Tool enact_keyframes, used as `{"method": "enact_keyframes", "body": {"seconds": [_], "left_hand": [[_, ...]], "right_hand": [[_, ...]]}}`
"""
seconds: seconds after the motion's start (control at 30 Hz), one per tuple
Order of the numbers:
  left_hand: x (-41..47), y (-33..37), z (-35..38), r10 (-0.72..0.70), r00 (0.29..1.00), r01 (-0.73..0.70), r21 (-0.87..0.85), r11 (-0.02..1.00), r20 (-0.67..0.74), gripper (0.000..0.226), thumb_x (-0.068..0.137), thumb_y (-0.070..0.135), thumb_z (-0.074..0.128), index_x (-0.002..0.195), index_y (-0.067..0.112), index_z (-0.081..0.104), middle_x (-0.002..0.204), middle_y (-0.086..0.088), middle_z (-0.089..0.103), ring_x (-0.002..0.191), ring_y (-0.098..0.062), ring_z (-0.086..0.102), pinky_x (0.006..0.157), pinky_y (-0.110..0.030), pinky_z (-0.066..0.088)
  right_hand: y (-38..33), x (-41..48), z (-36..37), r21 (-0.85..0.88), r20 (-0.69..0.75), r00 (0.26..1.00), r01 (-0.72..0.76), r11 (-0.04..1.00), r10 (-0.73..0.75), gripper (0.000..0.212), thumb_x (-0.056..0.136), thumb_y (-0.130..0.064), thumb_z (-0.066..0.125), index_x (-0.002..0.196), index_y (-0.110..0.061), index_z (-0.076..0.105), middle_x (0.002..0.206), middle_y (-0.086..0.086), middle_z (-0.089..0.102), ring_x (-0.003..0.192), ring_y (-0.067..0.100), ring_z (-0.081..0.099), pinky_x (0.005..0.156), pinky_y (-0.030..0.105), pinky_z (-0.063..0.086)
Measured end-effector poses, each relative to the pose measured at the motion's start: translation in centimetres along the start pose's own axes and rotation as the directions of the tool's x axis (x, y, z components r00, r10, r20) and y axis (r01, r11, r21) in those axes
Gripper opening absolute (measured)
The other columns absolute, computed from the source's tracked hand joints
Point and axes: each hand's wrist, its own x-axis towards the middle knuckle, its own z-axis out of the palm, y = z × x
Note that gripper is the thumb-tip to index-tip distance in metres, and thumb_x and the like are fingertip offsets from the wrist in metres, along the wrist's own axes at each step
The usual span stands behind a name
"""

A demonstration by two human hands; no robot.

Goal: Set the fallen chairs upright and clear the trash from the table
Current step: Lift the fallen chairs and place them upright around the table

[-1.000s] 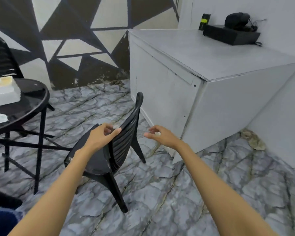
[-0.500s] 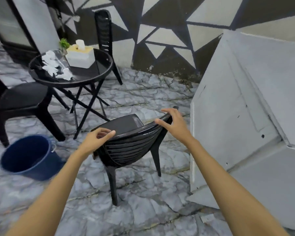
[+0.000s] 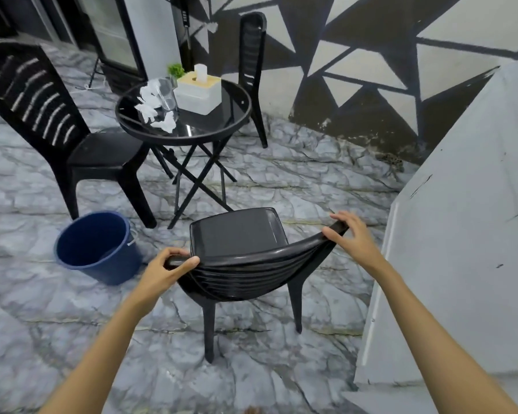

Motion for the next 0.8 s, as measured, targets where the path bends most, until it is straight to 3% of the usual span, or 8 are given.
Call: {"method": "enact_keyframes", "body": {"seconds": [0.13, 0.2, 0.3, 0.47, 0.53, 0.63, 0.8], "left_hand": [[-0.4, -0.3, 0.4, 0.014, 0.998, -0.015, -0.021, 1.000, -0.062, 0.021, 0.082, 0.023, 0.067, 0.097, 0.010, 0.062, 0.094, 0.005, 0.064, 0.078, 0.007, 0.059, 0.062, -0.001, 0.042], [-0.6, -0.3, 0.7, 0.022, 0.994, -0.027, -0.039, 0.999, -0.107, 0.018, 0.083, 0.020, 0.066, 0.098, 0.010, 0.062, 0.094, 0.006, 0.063, 0.078, 0.007, 0.059, 0.062, 0.000, 0.043], [-1.0, -0.3, 1.1, 0.016, 0.990, -0.025, -0.064, 0.998, -0.141, 0.018, 0.085, 0.019, 0.064, 0.101, 0.011, 0.061, 0.096, 0.005, 0.062, 0.083, -0.002, 0.058, 0.065, -0.002, 0.044], [-1.3, -0.4, 1.5, -0.017, 0.987, -0.002, -0.116, 0.993, -0.161, 0.011, 0.086, 0.029, 0.058, 0.098, 0.027, 0.060, 0.091, 0.009, 0.061, 0.068, 0.010, 0.056, 0.064, -0.010, 0.046], [-1.4, -0.4, 1.9, -0.032, 0.983, 0.002, -0.160, 0.987, -0.182, 0.012, 0.084, 0.033, 0.058, 0.096, 0.031, 0.060, 0.090, 0.008, 0.061, 0.066, 0.009, 0.056, 0.063, -0.012, 0.046], [-1.4, 0.1, 3.1, -0.048, 0.979, 0.004, -0.221, 0.975, -0.197, 0.020, 0.075, 0.043, 0.059, 0.093, 0.037, 0.060, 0.093, 0.008, 0.062, 0.067, 0.009, 0.057, 0.065, -0.014, 0.047], [-0.6, 1.0, 6.0, -0.093, 0.968, 0.006, -0.352, 0.936, -0.231, 0.030, 0.071, 0.048, 0.061, 0.101, 0.043, 0.060, 0.098, 0.009, 0.063, 0.083, 0.000, 0.059, 0.079, -0.021, 0.044]], "right_hand": [[0.8, 1.5, -0.6, 0.162, 0.096, 0.988, -0.132, 0.978, 0.118, 0.083, 0.061, -0.067, 0.062, 0.135, -0.035, 0.040, 0.149, -0.005, 0.027, 0.138, 0.016, 0.027, 0.109, 0.035, 0.027], [1.3, 2.2, -0.7, 0.212, 0.154, 0.980, -0.159, 0.964, 0.128, 0.085, 0.062, -0.064, 0.063, 0.137, -0.037, 0.033, 0.150, -0.001, 0.029, 0.138, 0.021, 0.029, 0.112, 0.043, 0.029], [2.3, 3.1, -1.0, 0.289, 0.223, 0.970, -0.158, 0.944, 0.094, 0.073, 0.064, -0.056, 0.066, 0.128, -0.039, 0.035, 0.140, 0.003, 0.038, 0.133, 0.023, 0.036, 0.110, 0.043, 0.033], [3.5, 4.8, -2.1, 0.327, 0.364, 0.931, -0.167, 0.930, 0.039, 0.073, 0.051, -0.059, 0.080, 0.107, -0.033, 0.042, 0.124, -0.001, 0.051, 0.114, 0.016, 0.050, 0.094, 0.029, 0.041], [4.0, 5.6, -2.2, 0.343, 0.366, 0.930, -0.154, 0.927, 0.019, 0.055, 0.061, -0.045, 0.078, 0.100, -0.029, 0.043, 0.116, -0.001, 0.053, 0.110, 0.021, 0.051, 0.092, 0.030, 0.043], [4.5, 6.9, -2.6, 0.379, 0.354, 0.935, -0.128, 0.916, -0.016, 0.039, 0.071, -0.028, 0.070, 0.099, -0.024, 0.044, 0.109, 0.002, 0.051, 0.105, 0.022, 0.049, 0.089, 0.031, 0.043], [4.0, 10.0, -4.4, 0.399, 0.393, 0.919, -0.127, 0.908, -0.044, 0.037, 0.073, -0.025, 0.068, 0.101, -0.021, 0.044, 0.103, 0.003, 0.050, 0.092, 0.018, 0.053, 0.080, 0.027, 0.047]]}}
